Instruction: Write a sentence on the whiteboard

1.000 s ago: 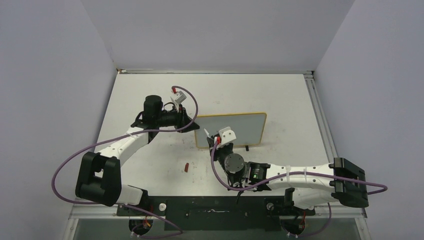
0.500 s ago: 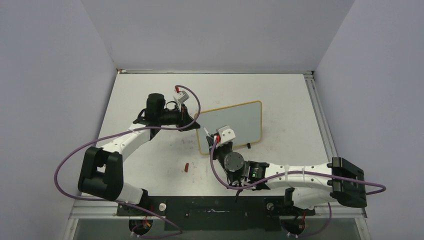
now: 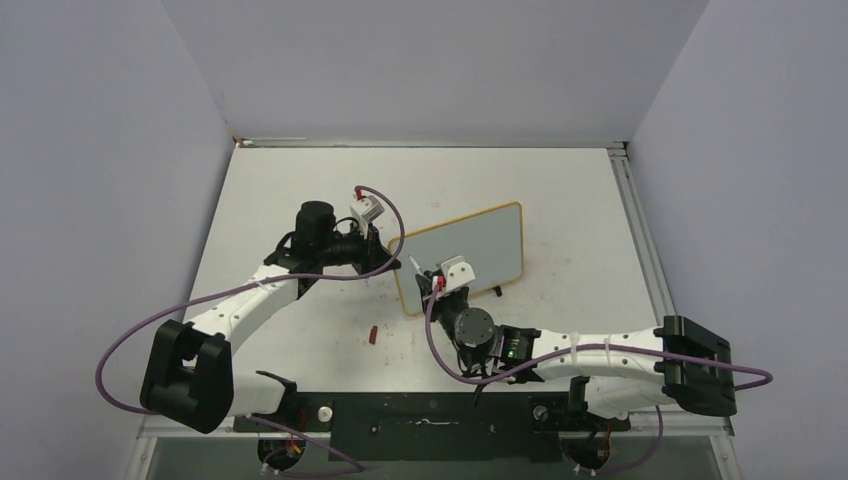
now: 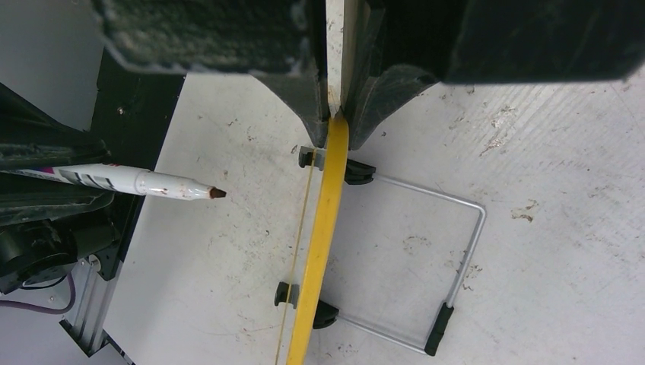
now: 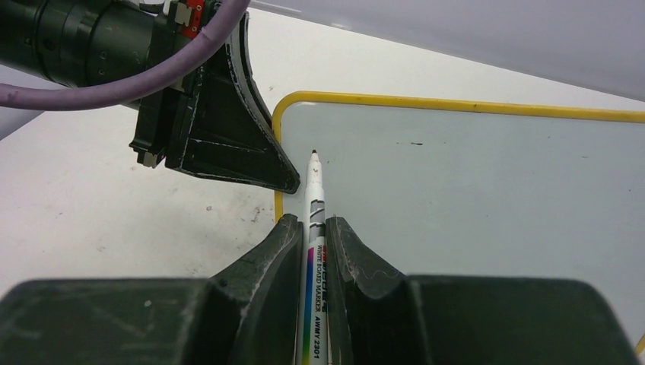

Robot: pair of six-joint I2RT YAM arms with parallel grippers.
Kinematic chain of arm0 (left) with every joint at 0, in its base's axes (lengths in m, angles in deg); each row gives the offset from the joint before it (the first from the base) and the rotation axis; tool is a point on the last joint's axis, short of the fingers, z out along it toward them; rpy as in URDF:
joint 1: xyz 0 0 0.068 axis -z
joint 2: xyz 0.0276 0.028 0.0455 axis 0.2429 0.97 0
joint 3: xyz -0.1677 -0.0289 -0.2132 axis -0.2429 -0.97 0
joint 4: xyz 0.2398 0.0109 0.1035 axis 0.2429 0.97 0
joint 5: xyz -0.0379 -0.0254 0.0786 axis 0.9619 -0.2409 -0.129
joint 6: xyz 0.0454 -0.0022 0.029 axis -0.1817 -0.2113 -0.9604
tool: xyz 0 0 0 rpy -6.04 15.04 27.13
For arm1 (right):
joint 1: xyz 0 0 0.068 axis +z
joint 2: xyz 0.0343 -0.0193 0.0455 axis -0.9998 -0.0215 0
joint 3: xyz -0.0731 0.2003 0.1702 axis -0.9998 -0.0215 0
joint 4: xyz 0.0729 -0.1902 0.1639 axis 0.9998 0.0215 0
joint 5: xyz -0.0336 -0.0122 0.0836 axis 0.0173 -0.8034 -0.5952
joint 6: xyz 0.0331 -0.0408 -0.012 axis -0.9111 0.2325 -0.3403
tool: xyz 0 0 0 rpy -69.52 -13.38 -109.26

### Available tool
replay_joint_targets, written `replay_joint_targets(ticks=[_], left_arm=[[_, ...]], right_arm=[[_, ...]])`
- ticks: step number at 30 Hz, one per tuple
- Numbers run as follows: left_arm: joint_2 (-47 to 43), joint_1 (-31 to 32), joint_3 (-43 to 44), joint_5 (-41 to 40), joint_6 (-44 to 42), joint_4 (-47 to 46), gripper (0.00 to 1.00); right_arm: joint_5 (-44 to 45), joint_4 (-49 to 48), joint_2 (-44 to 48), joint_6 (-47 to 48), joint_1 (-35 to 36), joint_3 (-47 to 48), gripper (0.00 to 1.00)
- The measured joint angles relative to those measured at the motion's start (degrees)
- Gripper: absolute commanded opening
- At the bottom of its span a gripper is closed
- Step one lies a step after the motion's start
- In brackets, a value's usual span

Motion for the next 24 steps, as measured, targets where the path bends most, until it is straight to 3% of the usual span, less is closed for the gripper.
replay_joint_targets(ticks=[24], left_arm=[[1.0,0.0,1.8,-0.8,-1.6,3.1,0.0]], right_arm=[[-6.6,-5.5,-5.1,1.1,-4.4,-0.3,0.05]])
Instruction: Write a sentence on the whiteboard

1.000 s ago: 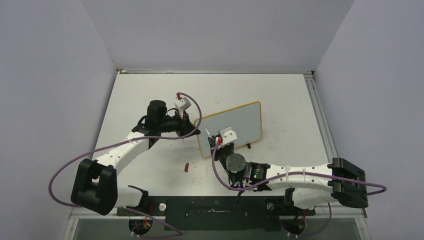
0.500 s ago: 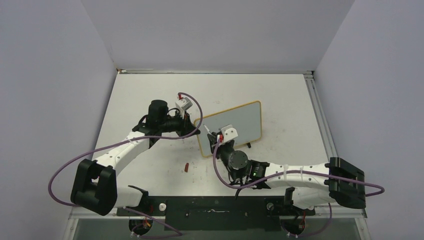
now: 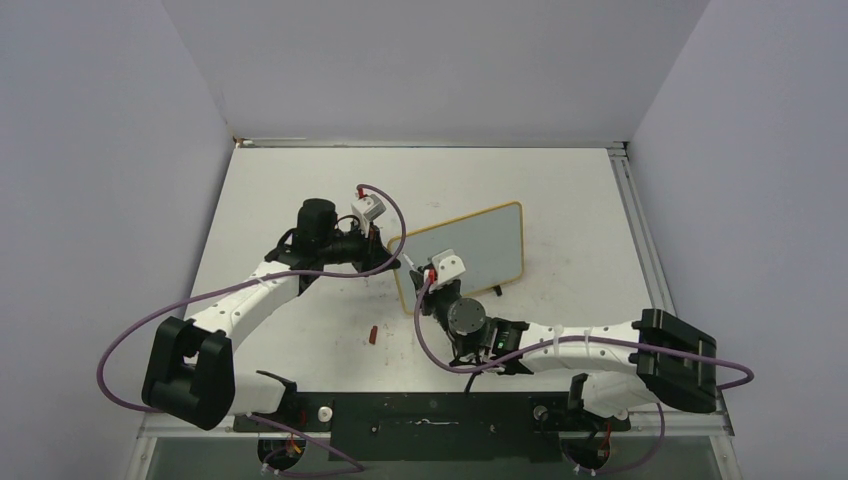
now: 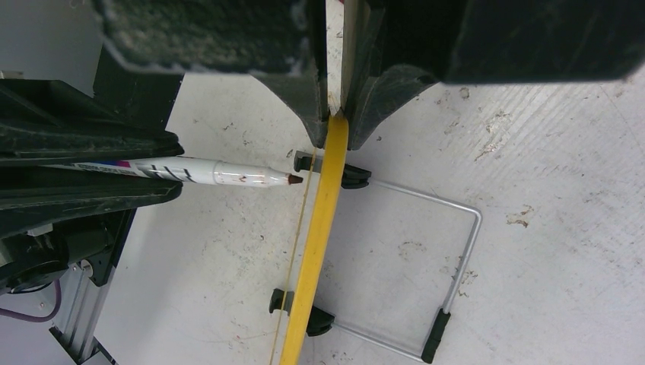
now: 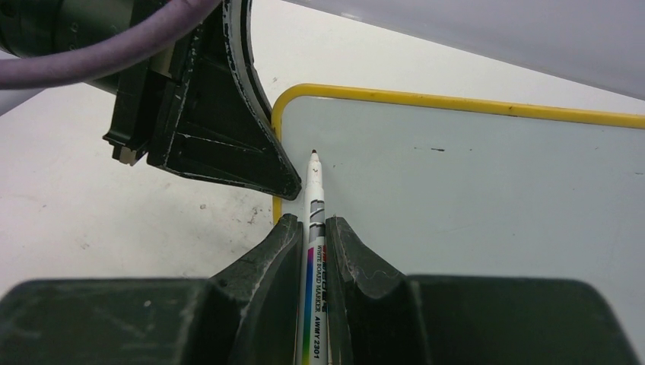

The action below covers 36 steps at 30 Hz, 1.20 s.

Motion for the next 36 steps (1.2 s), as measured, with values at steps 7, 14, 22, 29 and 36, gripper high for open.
replay_joint_targets(ticks=[7,14,22,29,36], left_arm=[[0.0,0.0,0.0,0.0,0.0,0.1,0.0],[0.0,0.0,0.0,0.0,0.0,0.1,0.0],[0.0,-0.2,0.0,-0.4,0.0,0.3,0.0],[0.0,-0.2,0.0,-0.3,0.0,0.4,0.0],[0.0,-0.2,0.1,-0.2,0.0,0.6,0.0]], right_arm=[[0.0,0.2,-0.7,-0.4,-0.9,0.0,0.05],[0.0,0.7,-0.9,-1.8,-1.2,-0.2,0.05],[-0.1,1.0,-1.2,-4.5,-1.2,-2.2,0.05],[0.0,1.0,-1.2,-4.2,-0.7,-2.4,0.05],[1.0,0.3,1.0,-2.4,0.0,-4.1,0.05]])
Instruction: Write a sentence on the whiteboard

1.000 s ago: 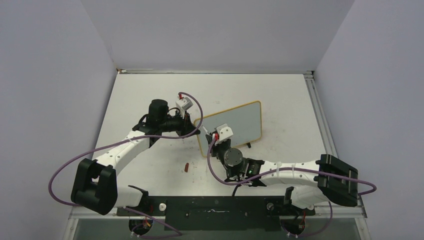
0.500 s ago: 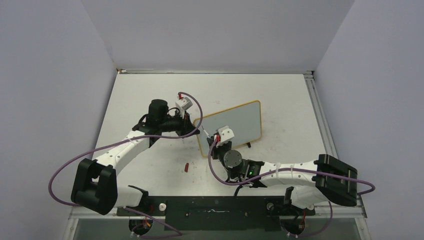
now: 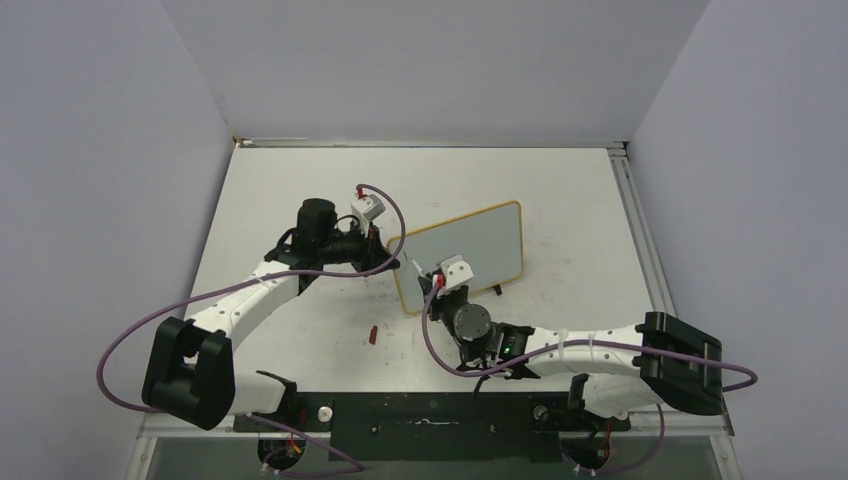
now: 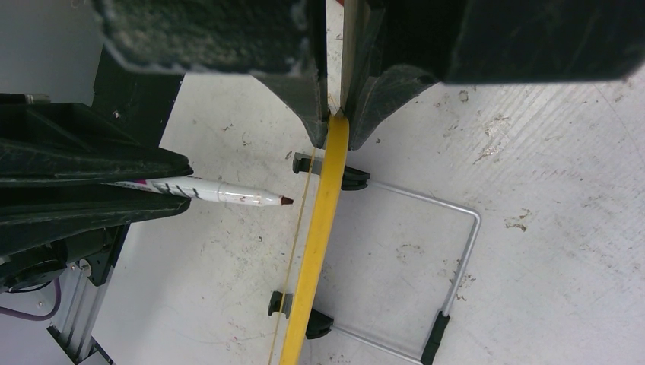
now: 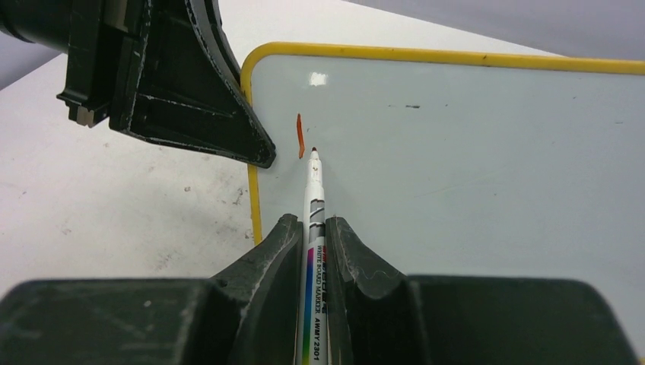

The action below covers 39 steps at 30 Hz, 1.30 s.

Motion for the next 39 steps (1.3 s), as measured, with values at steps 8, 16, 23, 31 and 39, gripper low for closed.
replay_joint_targets(ticks=[8,16,23,31,39], left_arm=[[0.0,0.0,0.0,0.0,0.0,0.1,0.0],[0.0,0.0,0.0,0.0,0.0,0.1,0.0],[0.0,0.0,0.0,0.0,0.0,0.1,0.0],[0.0,-0.2,0.0,-0.1,0.0,0.3,0.0],[0.0,-0.2,0.0,-0.2,0.0,0.4,0.0]], right_arm=[[1.2,-3.0,0.4,2.8,0.0,0.0,0.05],[2.1,-4.9,-1.1,4.7,-0.1,0.0,0.05],[2.1,-6.1,-2.2,5.6,-0.5,0.0,0.05],[2.0,-7.4,-4.1,5.8,-0.4,0.0,0.05],[2.0,-7.5,-4.5,5.3,-0.3,0.0,0.05]])
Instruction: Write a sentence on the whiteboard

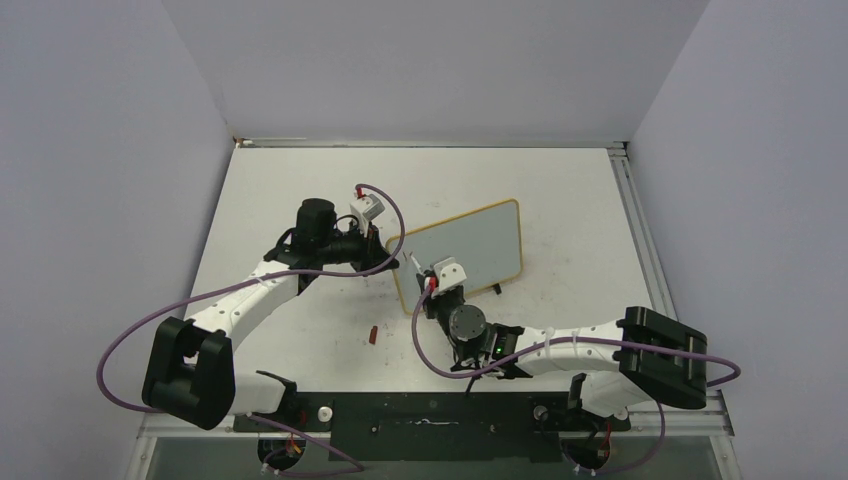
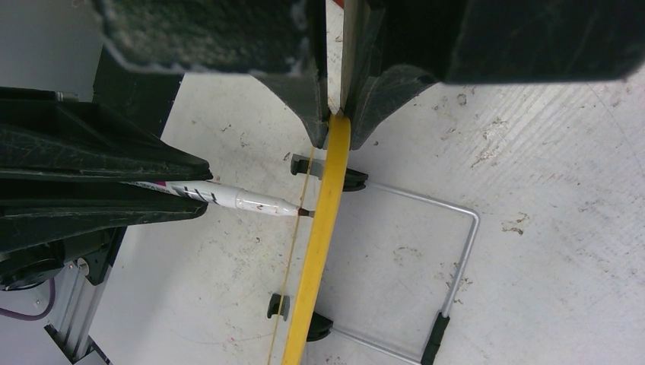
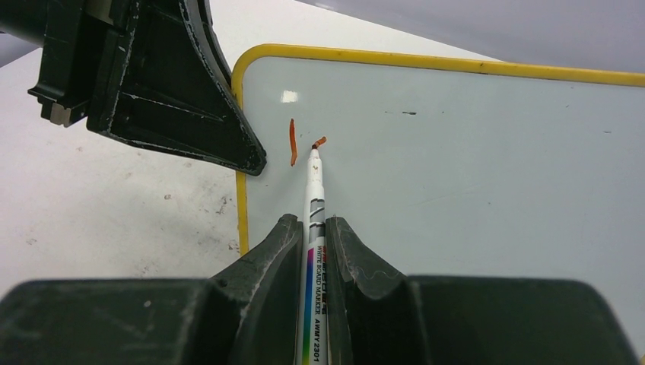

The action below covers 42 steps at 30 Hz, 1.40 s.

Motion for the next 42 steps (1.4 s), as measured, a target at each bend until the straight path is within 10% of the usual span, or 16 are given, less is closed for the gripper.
replay_joint_targets(ticks=[42], left_arm=[[0.0,0.0,0.2,0.0,0.0,0.4,0.0]], right_arm=[[1.9,4.1,0.6,-4.5,3.8,-1.6,0.05]])
